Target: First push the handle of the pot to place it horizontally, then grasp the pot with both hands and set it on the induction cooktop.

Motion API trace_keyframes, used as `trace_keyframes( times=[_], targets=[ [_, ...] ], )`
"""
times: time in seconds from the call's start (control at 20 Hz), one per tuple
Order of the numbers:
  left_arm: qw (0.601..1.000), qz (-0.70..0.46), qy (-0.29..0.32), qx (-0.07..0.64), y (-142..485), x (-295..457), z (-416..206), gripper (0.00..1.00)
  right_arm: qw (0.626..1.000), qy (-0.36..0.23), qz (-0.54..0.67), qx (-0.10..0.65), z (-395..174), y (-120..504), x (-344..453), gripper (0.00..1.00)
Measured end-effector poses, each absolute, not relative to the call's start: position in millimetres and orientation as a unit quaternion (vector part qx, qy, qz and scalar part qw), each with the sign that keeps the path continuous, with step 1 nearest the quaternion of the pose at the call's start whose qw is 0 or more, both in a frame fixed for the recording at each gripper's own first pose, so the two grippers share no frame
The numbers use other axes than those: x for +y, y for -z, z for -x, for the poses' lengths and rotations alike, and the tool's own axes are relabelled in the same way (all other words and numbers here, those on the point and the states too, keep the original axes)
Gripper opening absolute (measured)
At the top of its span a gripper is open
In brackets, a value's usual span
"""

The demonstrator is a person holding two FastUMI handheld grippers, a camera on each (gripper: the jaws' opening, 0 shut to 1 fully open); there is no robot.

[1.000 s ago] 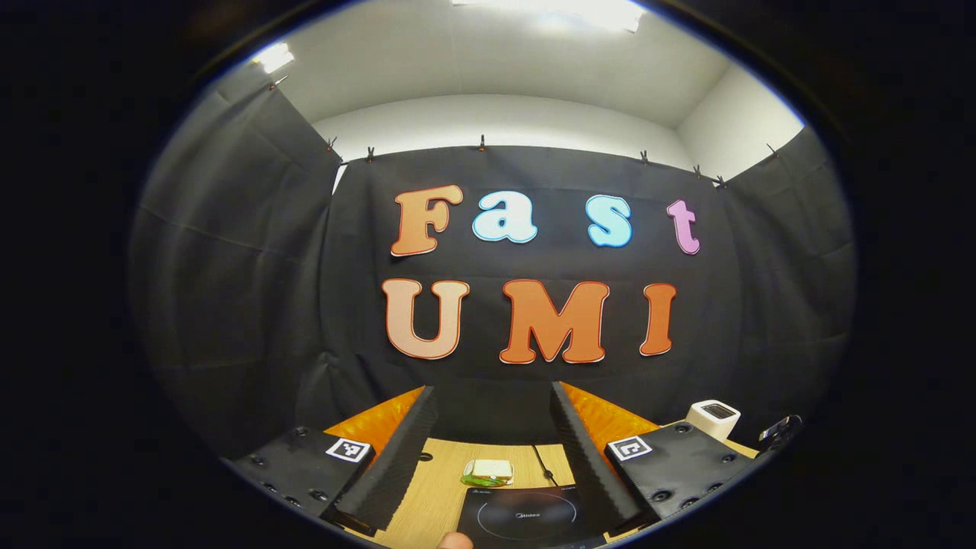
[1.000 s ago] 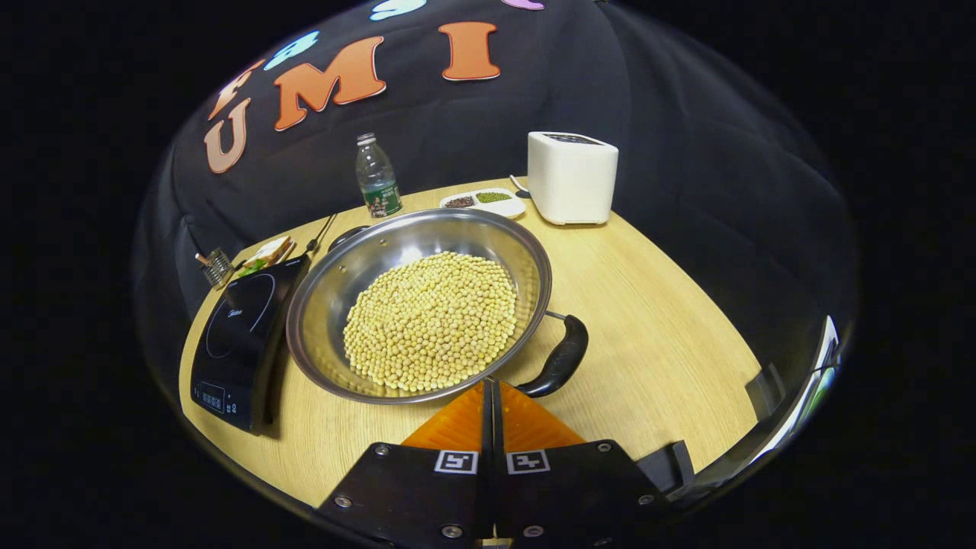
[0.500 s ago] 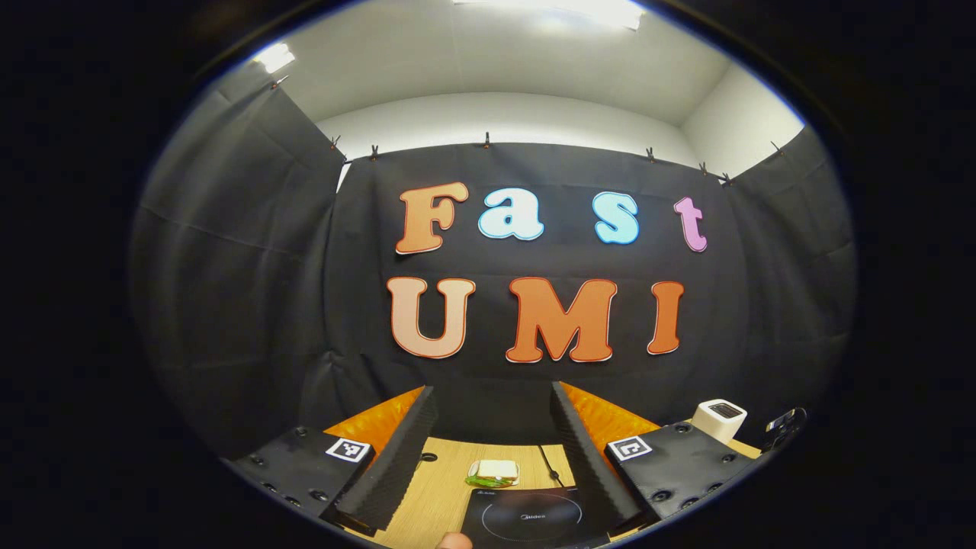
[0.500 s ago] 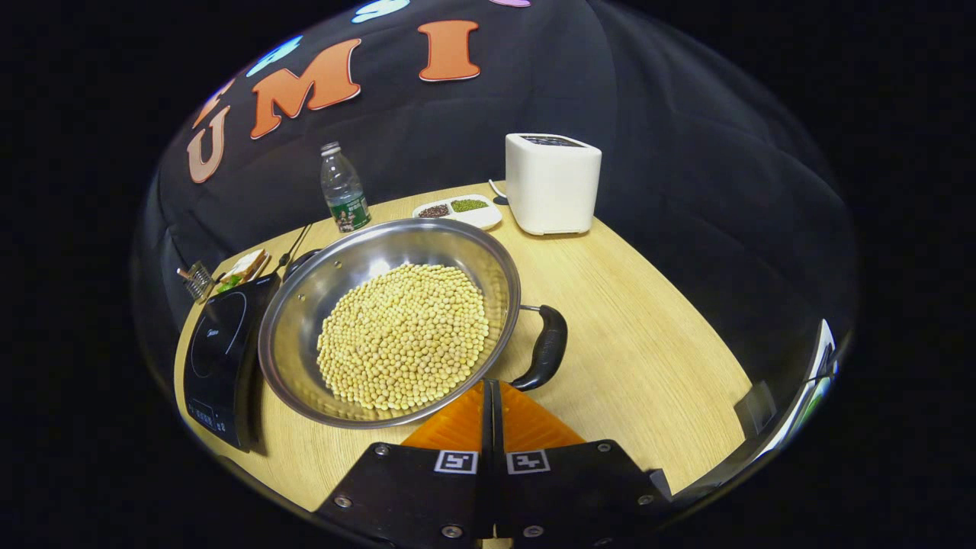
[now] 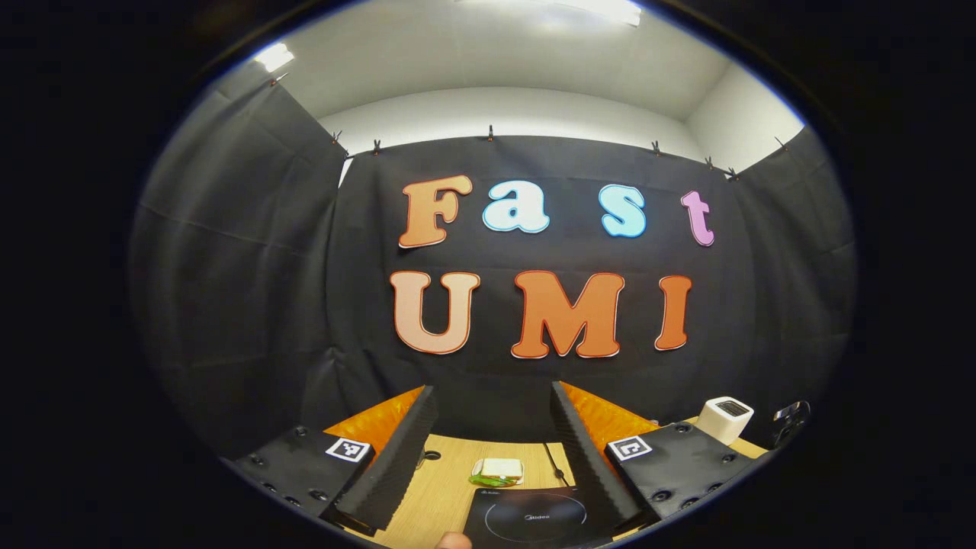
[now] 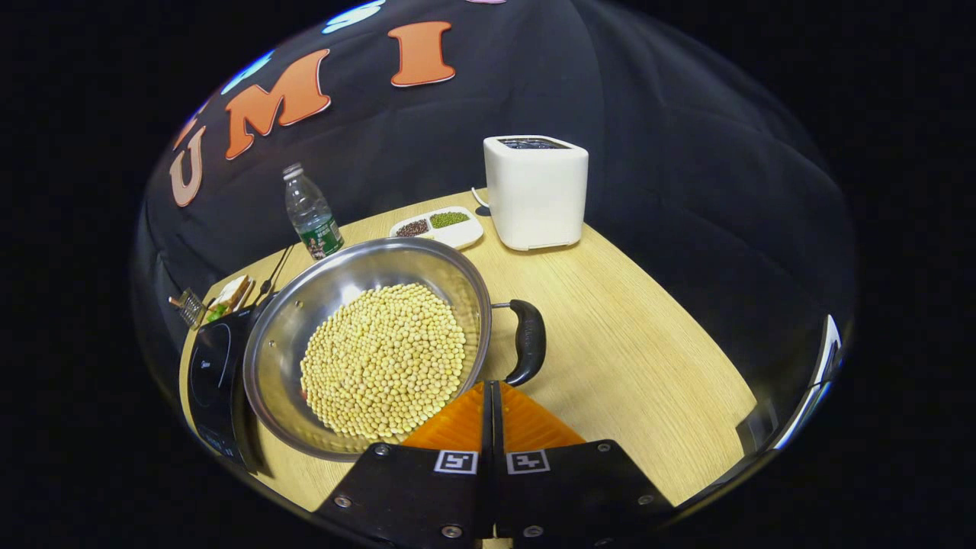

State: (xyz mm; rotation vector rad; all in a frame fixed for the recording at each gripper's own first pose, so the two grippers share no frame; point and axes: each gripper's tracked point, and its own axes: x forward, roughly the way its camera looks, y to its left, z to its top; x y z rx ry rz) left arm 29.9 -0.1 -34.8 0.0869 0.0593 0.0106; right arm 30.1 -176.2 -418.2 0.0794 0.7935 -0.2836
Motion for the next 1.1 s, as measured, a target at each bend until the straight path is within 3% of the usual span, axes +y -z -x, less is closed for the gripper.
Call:
trace_keyframes(
  times=[0.65, 1.1],
  targets=[
    [0.998, -0.033, -0.012, 0.046, 53.3, -1.0, -44.0, 0.99, 0.912, 0.141, -0.038, 0.384, -72.3, 418.9, -193.1, 0.0],
    [0.994, -0.045, -0.001, 0.101, 120.5, -22.9, -62.0, 0.97, 0.904, 0.163, -0.071, 0.389, -91.0, 434.6, -208.0, 0.0]
  ],
)
